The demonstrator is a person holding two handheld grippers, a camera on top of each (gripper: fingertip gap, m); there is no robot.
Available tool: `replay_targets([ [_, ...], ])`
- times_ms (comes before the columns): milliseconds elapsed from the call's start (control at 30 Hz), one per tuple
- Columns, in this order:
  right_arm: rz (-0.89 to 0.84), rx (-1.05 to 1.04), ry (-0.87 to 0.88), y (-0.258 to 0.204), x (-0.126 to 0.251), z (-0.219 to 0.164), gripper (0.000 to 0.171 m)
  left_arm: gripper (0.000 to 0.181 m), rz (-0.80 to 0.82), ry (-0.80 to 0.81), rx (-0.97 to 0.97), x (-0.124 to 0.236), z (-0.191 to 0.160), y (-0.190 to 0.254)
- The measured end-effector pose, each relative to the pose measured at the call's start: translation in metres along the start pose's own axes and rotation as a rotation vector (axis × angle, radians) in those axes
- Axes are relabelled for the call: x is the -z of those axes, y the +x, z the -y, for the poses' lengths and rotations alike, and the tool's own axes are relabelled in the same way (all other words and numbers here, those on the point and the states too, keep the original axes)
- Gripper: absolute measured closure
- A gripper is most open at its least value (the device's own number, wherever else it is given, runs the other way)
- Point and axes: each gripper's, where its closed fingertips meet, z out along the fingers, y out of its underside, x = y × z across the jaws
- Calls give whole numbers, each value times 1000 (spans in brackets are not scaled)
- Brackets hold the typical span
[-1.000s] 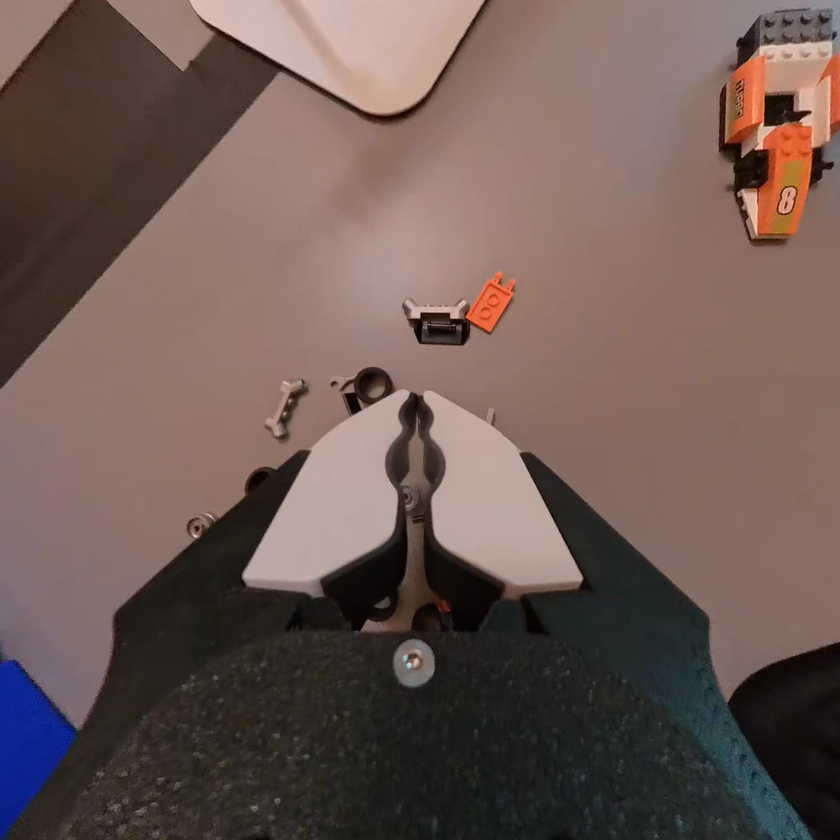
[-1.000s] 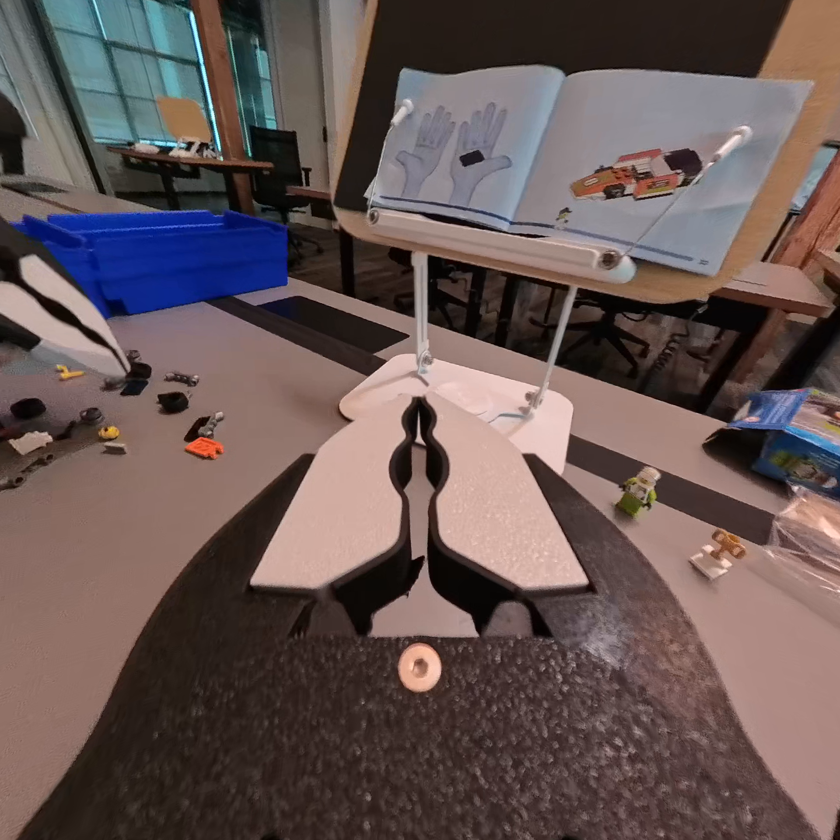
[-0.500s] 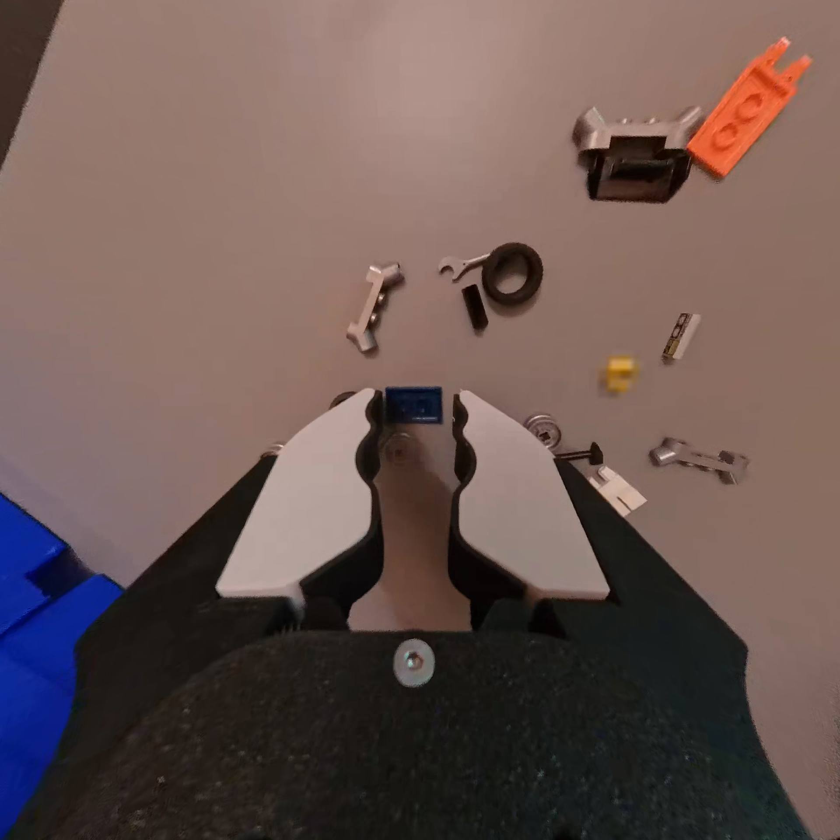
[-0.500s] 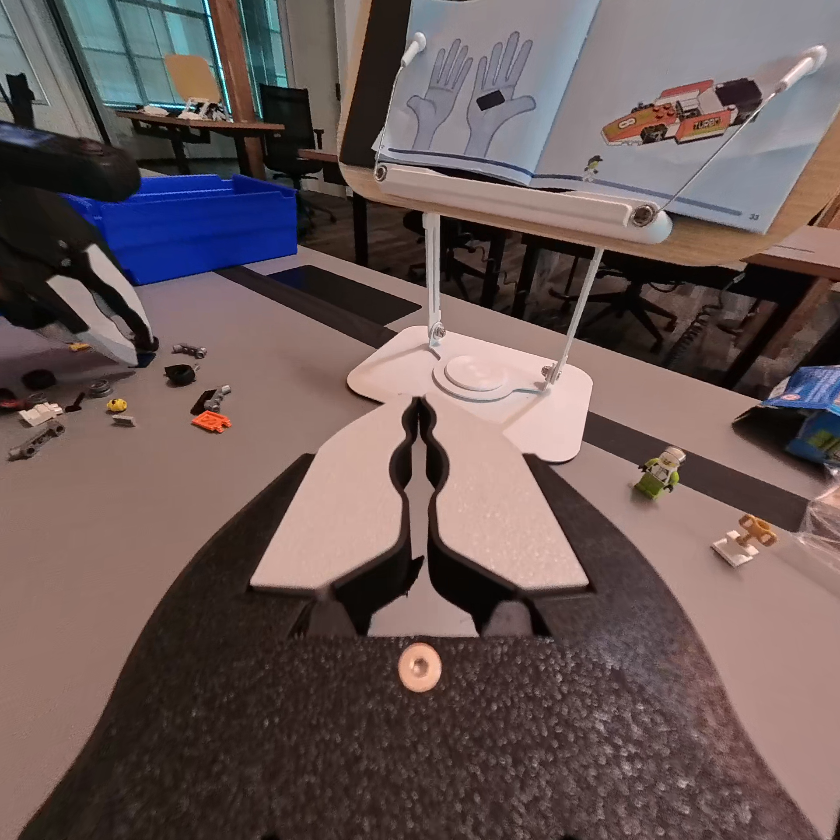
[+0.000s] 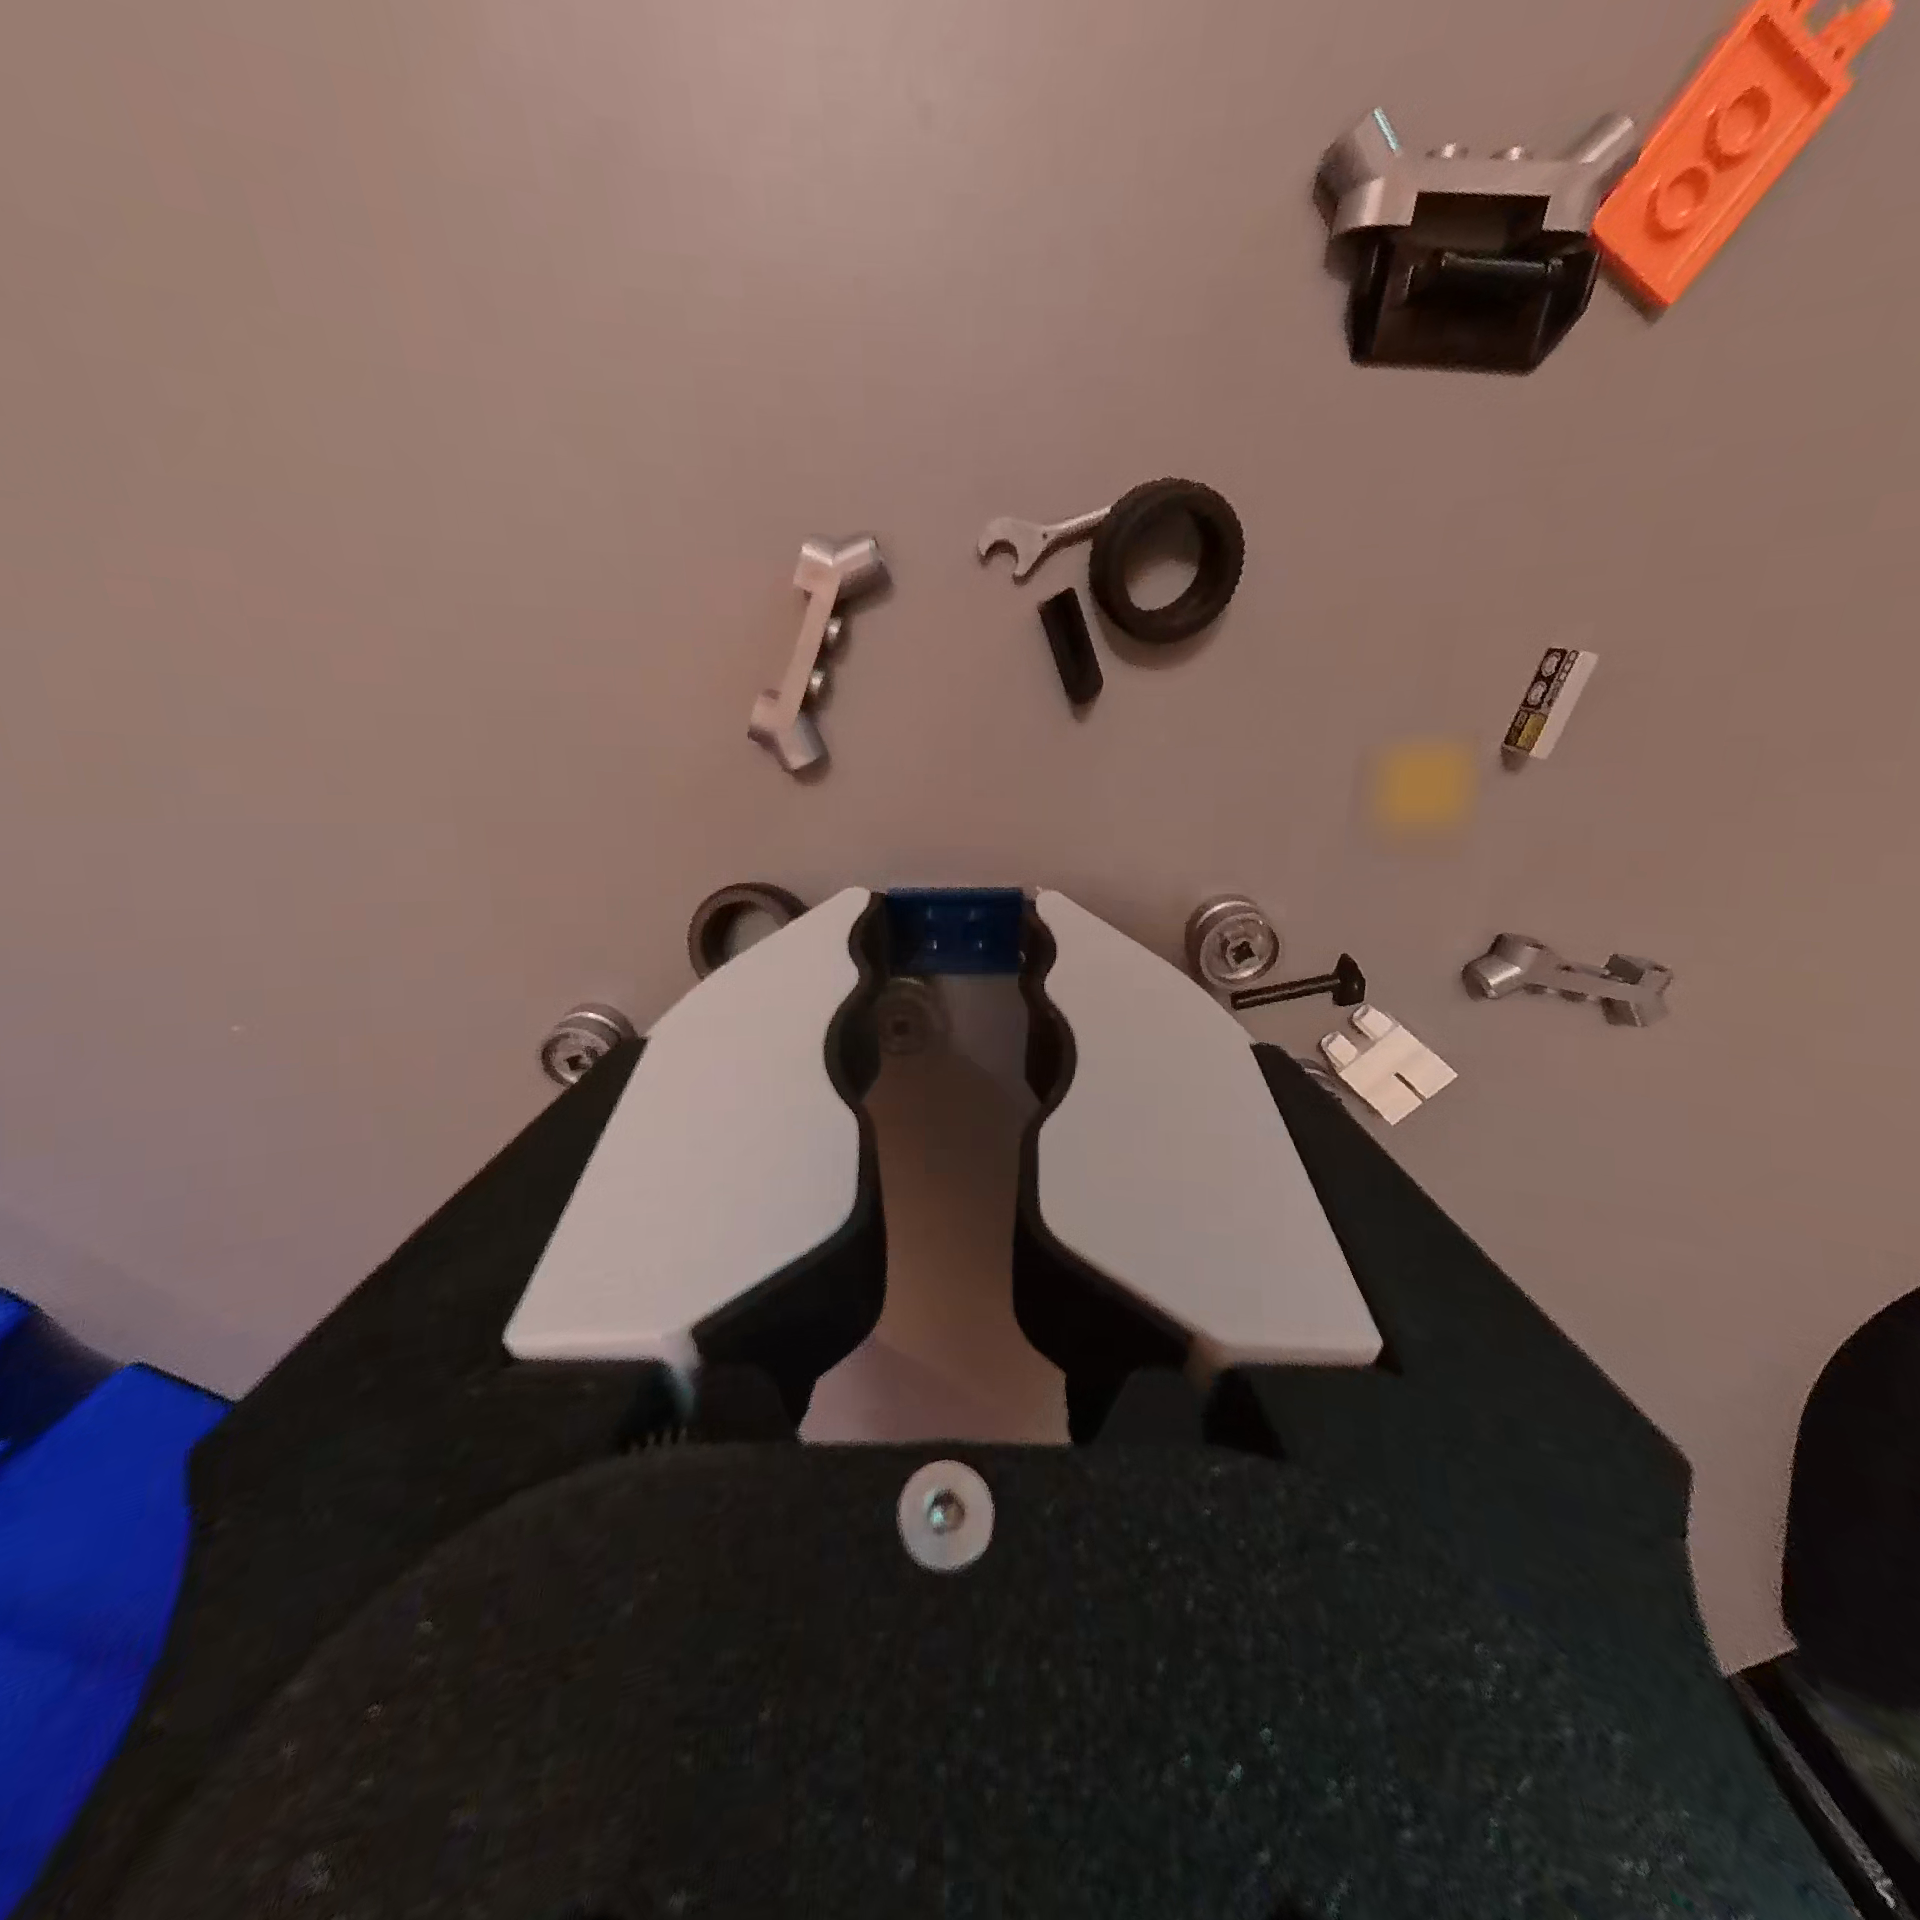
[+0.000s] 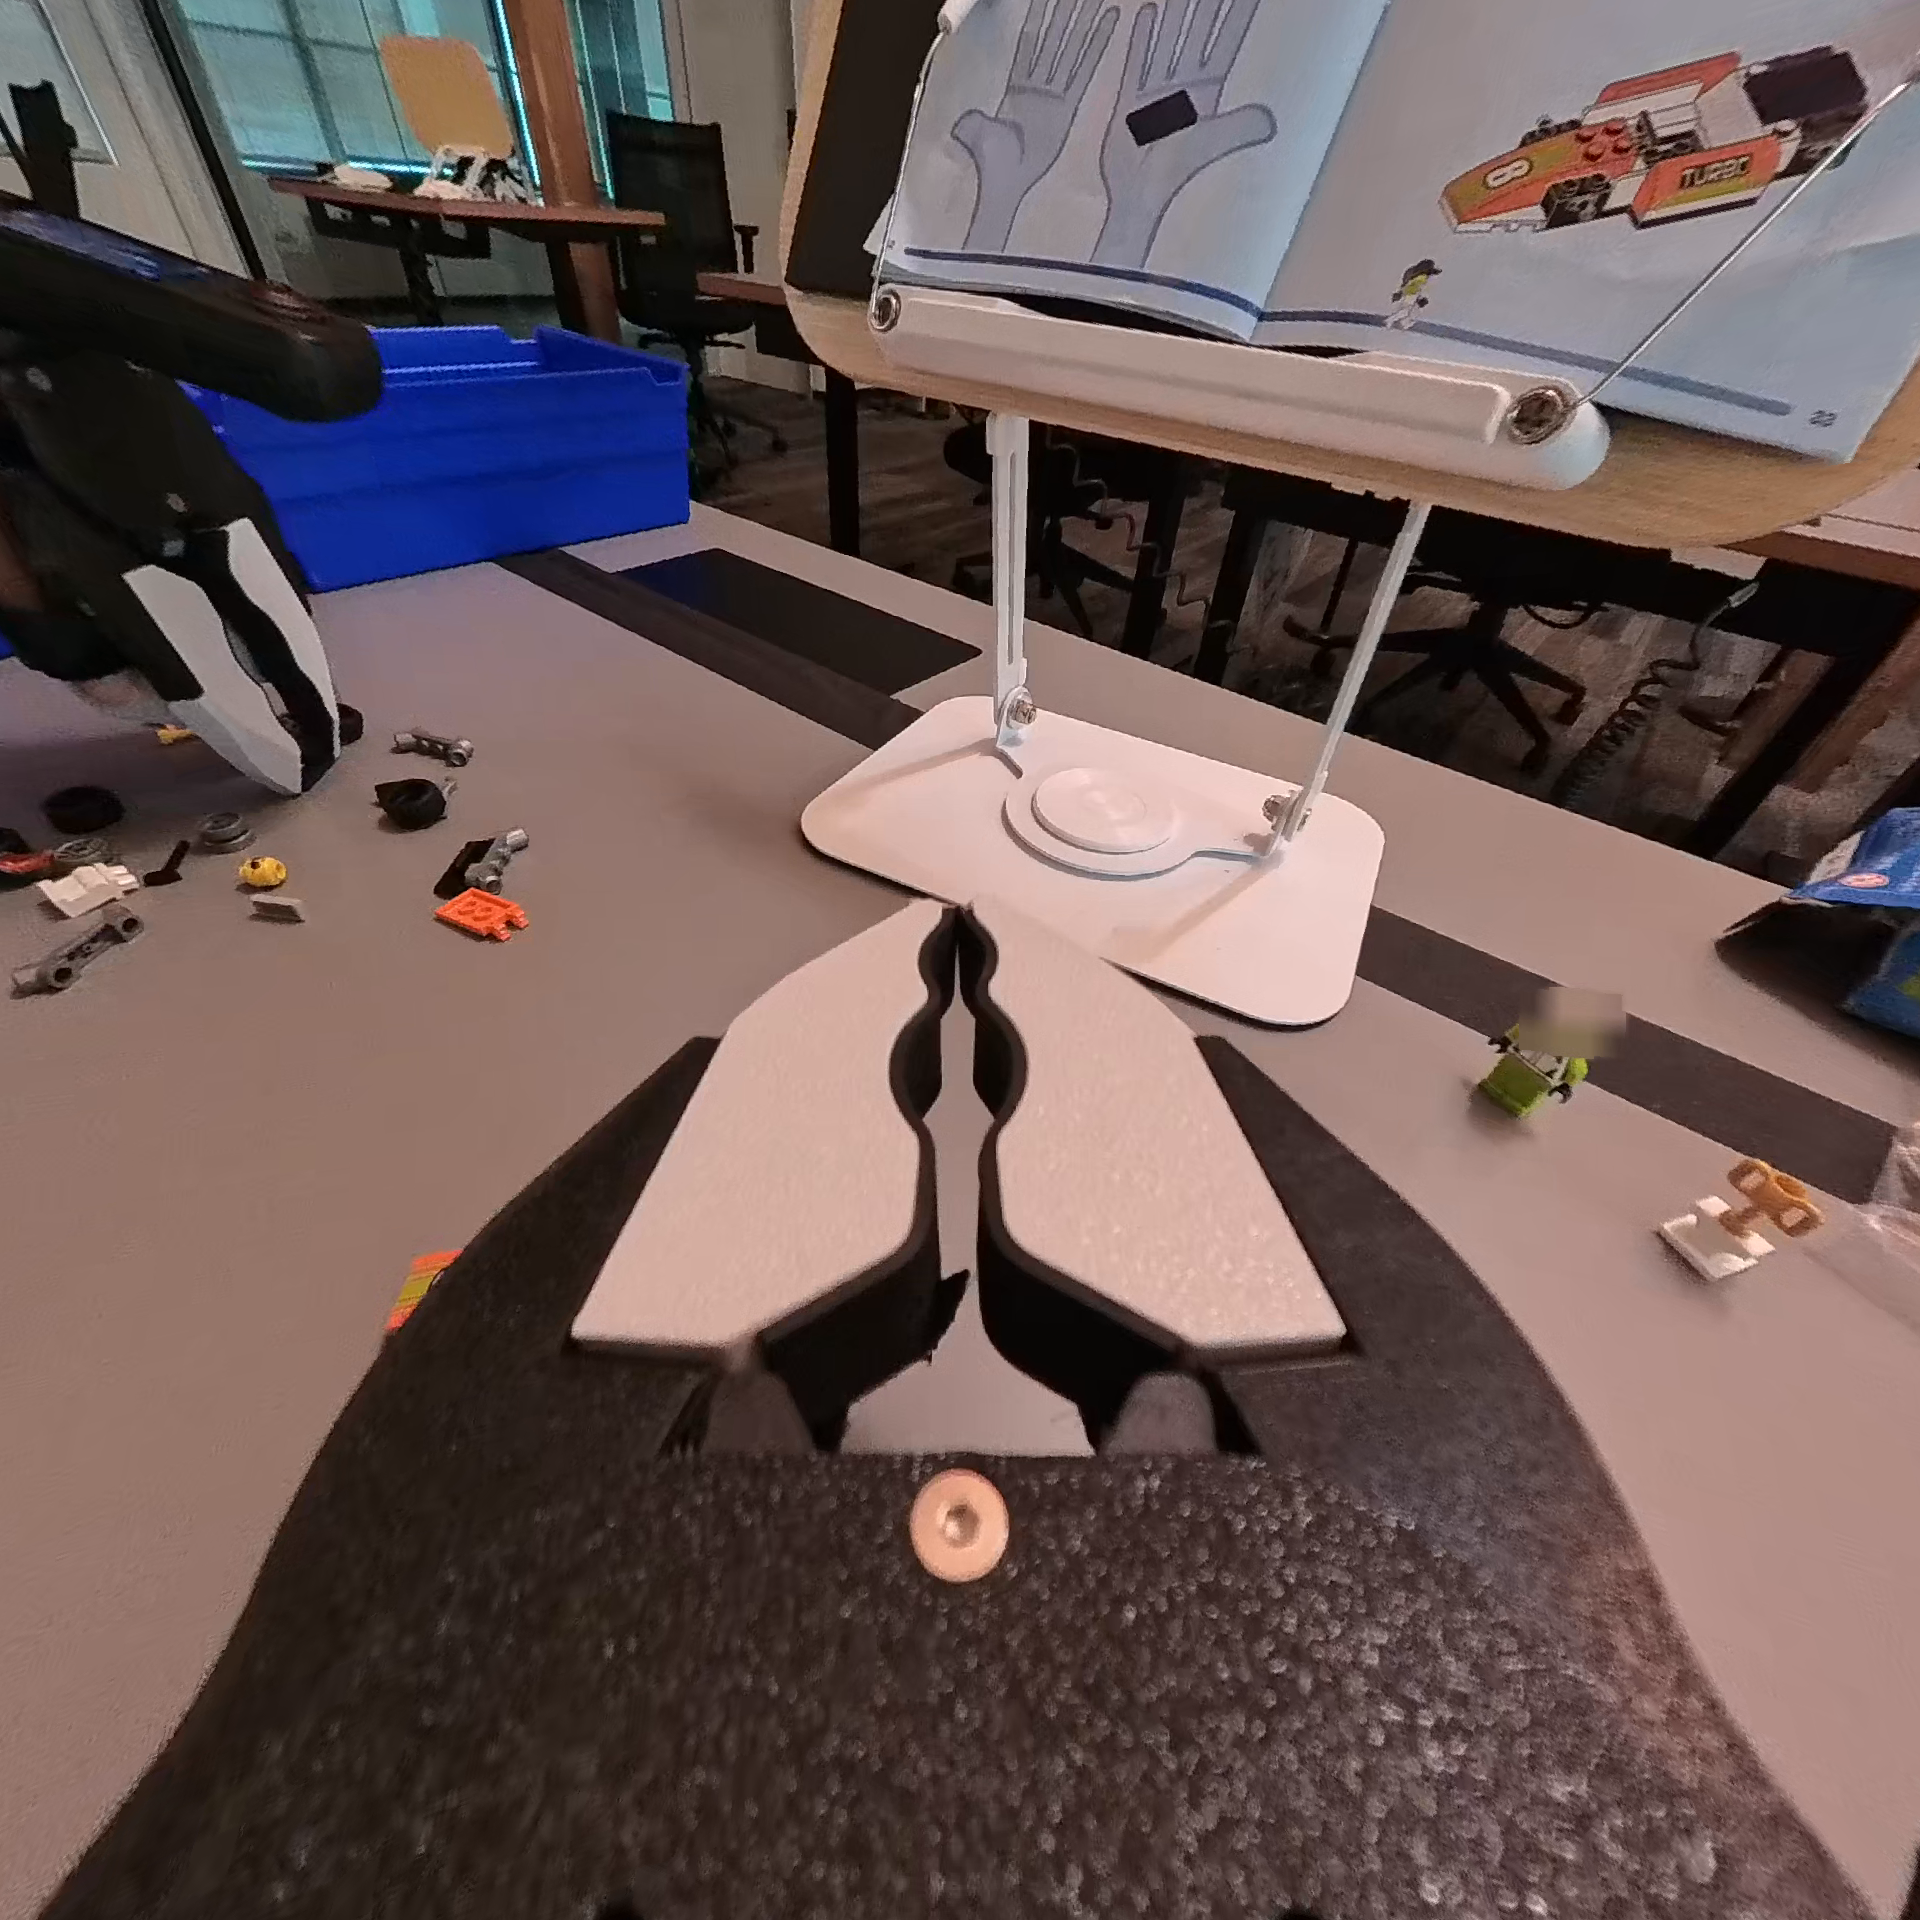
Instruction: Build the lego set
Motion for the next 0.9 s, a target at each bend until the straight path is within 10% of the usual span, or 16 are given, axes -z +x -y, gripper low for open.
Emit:
replay_targets([
  [200, 20, 23, 19, -8, 1, 4, 171, 157, -95, 228, 30, 23, 23, 21],
  [533, 398, 374, 185, -112, 23, 31, 140, 158, -823, 842, -120, 118, 115, 194],
  [900, 284, 772, 262, -136, 34, 42, 144, 158, -1175, 926, -165, 129, 145, 242],
])
